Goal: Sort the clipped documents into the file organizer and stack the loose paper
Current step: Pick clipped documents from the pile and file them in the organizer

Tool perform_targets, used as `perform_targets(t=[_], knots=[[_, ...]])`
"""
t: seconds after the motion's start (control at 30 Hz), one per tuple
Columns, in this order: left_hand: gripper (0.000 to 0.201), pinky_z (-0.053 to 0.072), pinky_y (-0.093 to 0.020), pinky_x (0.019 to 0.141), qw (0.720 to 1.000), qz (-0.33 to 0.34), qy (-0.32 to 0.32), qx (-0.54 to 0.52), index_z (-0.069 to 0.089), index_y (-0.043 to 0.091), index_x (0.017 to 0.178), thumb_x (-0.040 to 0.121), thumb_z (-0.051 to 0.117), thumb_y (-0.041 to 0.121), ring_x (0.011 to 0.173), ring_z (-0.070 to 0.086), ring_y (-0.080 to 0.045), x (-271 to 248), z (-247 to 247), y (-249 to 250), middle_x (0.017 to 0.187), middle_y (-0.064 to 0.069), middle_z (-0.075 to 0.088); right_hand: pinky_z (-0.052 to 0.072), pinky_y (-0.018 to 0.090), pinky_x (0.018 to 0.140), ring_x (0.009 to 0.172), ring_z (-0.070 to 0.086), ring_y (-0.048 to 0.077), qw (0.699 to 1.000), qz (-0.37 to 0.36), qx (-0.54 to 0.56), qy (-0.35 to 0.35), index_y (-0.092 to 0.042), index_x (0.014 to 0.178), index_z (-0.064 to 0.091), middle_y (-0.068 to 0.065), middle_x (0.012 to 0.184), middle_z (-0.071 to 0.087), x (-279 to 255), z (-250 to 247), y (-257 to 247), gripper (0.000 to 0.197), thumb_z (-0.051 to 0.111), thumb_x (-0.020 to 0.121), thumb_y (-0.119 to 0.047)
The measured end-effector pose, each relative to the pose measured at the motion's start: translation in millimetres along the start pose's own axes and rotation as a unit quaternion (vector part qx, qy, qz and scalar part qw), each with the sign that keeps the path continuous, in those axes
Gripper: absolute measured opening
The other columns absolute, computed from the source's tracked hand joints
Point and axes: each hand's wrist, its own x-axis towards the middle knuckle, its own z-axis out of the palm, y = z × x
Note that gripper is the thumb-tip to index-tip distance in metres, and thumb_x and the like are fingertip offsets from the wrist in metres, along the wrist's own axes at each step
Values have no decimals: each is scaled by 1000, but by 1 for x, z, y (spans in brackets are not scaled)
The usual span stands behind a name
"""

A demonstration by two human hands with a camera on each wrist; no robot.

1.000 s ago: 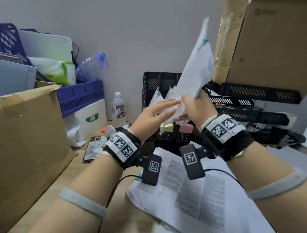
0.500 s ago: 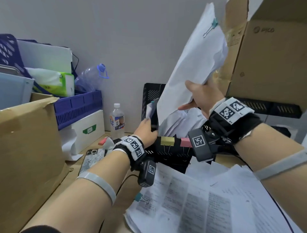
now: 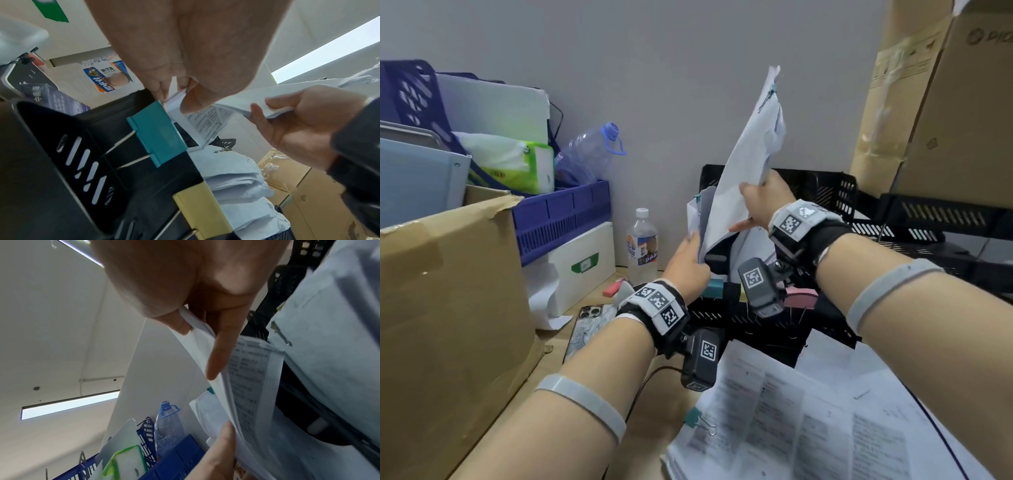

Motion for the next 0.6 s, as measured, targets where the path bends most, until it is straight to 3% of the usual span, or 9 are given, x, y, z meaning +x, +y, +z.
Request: perform_targets(t=[0.07, 0.13, 0.2, 0.27, 0.33, 0.43, 0.5, 0.57, 0.6], knots=[[74, 12, -12, 103, 1000, 4, -1, -9, 10, 13, 162, 96, 41, 1, 155, 16, -19, 1, 0, -2, 170, -3, 8, 61, 57, 72, 100, 59, 34, 1000, 7, -18, 3, -14, 124, 51, 1, 99, 55, 7, 8, 6, 33, 48, 92, -6], [75, 11, -15, 109, 1000, 11, -1, -12, 12, 13, 162, 95, 42, 0, 155, 15, -20, 0, -1, -2, 170, -4, 11, 61, 50, 80, 99, 63, 33, 994, -2, -107, -15, -10, 132, 51, 9, 109, 60, 9, 16, 16, 41, 48, 91, -7], [76, 15, -17, 111, 1000, 17, 3, -13, 15, 14, 161, 92, 44, -1, 154, 19, -21, 0, -1, -2, 168, -5, 17, 61, 39, 74, 90, 64, 29, 986, 12, -164, -38, -3, 129, 54, 16, 116, 61, 9, 23, 28, 38, 46, 93, -7], [77, 22, -18, 110, 1000, 23, 3, -15, 18, 15, 161, 90, 44, -1, 151, 26, -23, 1, -1, -4, 167, -4, 21, 60, 33, 61, 79, 65, 27, 984, 31, -169, -52, -3, 111, 60, 15, 109, 61, 8, 27, 37, 22, 47, 93, -6], [76, 27, -24, 115, 999, 25, 0, -21, 24, 18, 159, 88, 45, -1, 148, 33, -26, 0, -2, -5, 163, -5, 29, 62, 41, 63, 84, 67, 34, 990, 4, -139, -25, -12, 91, 56, 13, 106, 63, 4, 32, 37, 14, 45, 88, -5], [73, 38, -44, 116, 999, 30, 1, -41, 37, 21, 153, 84, 47, 0, 138, 45, -28, -1, -3, -4, 152, -7, 45, 61, 51, 73, 90, 67, 39, 995, -52, -84, 26, -16, 80, 50, 9, 98, 62, -5, 35, 29, 16, 40, 86, -4], [77, 39, -46, 116, 998, 39, 3, -42, 35, 23, 154, 79, 48, 7, 137, 46, -26, 0, -2, -6, 153, -6, 45, 62, 49, 69, 86, 68, 38, 994, -57, -84, 29, -17, 77, 46, 2, 87, 55, -9, 33, 28, 18, 39, 90, -6], [83, 37, -42, 118, 998, 40, -1, -38, 32, 23, 155, 74, 46, 14, 140, 44, -25, 0, -1, -6, 155, -5, 43, 63, 49, 65, 79, 67, 35, 991, -24, -132, -1, -14, 89, 48, 5, 91, 56, -8, 31, 33, 12, 37, 92, -8], [82, 32, -37, 120, 999, 36, -2, -28, 29, 22, 157, 77, 47, 14, 144, 39, -26, -1, -1, -4, 158, -6, 39, 62, 50, 69, 79, 68, 37, 983, 2, -179, -25, -12, 92, 49, 8, 95, 58, -7, 29, 37, 12, 37, 93, -9]])
